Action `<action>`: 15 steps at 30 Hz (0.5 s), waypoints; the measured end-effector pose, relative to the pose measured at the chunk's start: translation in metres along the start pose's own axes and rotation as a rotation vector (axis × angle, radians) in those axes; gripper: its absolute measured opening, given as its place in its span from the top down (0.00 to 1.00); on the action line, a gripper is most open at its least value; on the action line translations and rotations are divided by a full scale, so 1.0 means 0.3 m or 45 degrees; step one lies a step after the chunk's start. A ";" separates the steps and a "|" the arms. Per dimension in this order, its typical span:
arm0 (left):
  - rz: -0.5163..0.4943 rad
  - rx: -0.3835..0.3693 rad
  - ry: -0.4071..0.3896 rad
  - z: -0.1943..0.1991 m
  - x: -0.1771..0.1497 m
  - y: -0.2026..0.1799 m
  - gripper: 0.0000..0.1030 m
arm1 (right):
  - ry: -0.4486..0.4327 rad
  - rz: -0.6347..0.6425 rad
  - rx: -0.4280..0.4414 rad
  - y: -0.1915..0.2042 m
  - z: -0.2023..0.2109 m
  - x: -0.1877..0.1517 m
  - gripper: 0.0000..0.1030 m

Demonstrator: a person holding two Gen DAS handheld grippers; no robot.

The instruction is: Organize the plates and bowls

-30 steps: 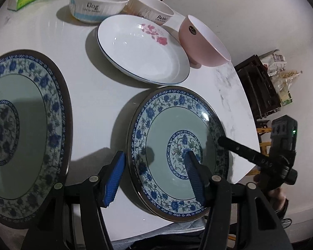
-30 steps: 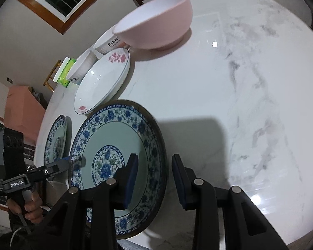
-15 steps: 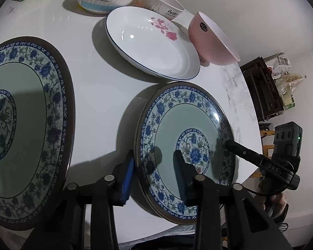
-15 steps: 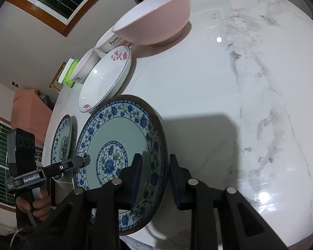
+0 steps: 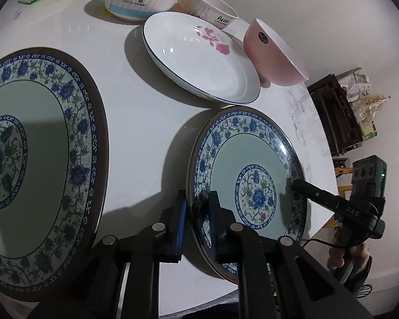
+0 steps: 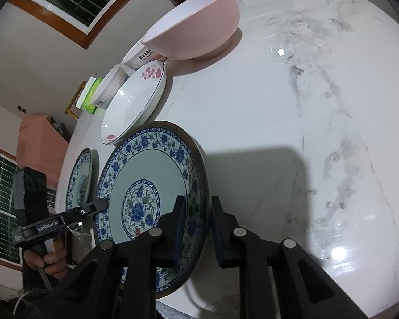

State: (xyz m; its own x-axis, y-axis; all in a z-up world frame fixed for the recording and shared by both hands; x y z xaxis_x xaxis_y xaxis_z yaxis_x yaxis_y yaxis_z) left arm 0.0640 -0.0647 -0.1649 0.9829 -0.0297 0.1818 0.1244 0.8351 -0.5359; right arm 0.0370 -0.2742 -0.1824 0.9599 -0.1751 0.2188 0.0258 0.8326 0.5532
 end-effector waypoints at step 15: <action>-0.034 0.041 -0.027 0.007 -0.009 -0.022 0.88 | -0.062 0.000 -0.065 0.021 0.027 0.011 0.85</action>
State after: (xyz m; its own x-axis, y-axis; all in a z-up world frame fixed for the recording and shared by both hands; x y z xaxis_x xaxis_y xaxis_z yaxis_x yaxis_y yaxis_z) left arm 0.0603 -0.0689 -0.1602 0.9762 -0.0409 0.2129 0.1456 0.8513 -0.5041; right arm 0.0382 -0.2739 -0.1718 0.9453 -0.1992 0.2582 0.0411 0.8582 0.5117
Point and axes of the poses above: each gripper's, at about its wrist camera, not at the fingertips, and z roughly against the way its jaws point, y to its left, x to its top, the point moved 8 cm from there along -z, roughly the way its jaws point, and after that the axes turned 8 degrees about y, right-handed, at the moved point
